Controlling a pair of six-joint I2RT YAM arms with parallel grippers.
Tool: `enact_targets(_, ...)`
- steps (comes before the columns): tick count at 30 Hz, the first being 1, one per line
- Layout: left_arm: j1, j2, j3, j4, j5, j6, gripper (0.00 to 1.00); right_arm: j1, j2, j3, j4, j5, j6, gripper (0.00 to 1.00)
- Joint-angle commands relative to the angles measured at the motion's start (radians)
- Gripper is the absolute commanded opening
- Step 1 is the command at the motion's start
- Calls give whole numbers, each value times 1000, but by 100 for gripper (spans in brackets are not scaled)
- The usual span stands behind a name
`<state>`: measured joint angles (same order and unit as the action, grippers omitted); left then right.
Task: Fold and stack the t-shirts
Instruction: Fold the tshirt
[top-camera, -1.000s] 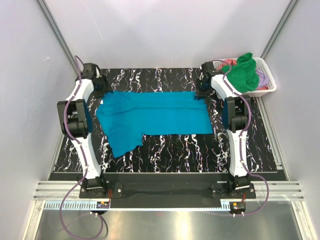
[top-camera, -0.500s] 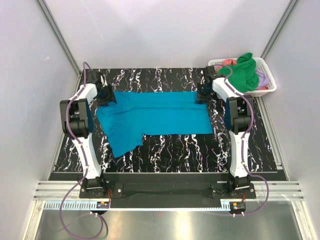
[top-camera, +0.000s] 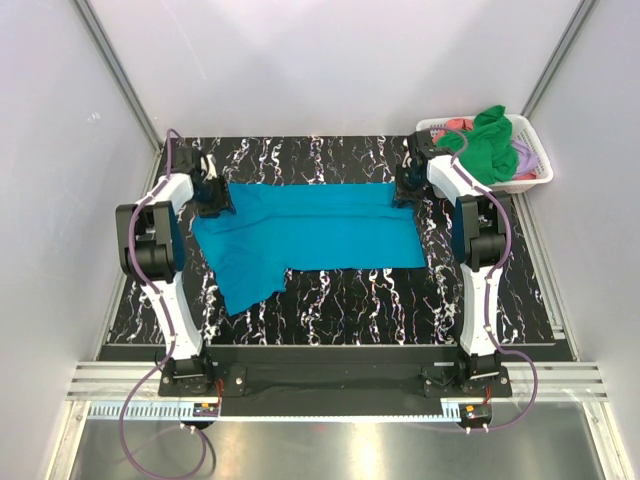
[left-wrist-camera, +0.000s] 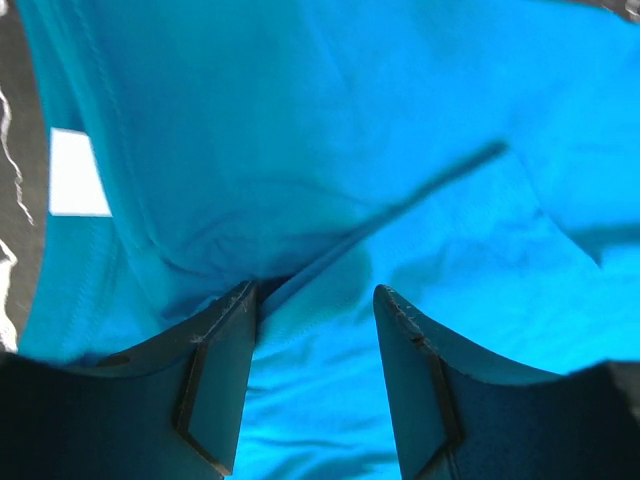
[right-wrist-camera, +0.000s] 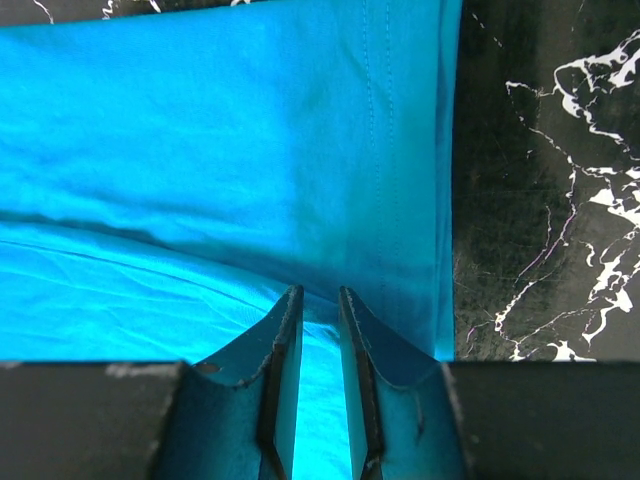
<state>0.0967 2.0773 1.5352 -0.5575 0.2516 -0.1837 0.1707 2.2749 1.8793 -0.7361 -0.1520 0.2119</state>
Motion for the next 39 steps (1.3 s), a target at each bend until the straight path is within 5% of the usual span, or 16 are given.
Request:
enact_targets(1,-6,-97,-32,38,67,15,54,1,-71,0,15,-9,-14,28)
enact_targets(20,-14,-269,-297,54,19,1,51,1,-100,-20,6,6,-17,27)
enact_targets(29,-6,-326,-215,-80,-290,-115,52,1,-132,-83,9,22,-25,27)
enact_targets(39,24,-257,-254,-36,-164,-142,54,1,-127,-91,4,29,-32,27)
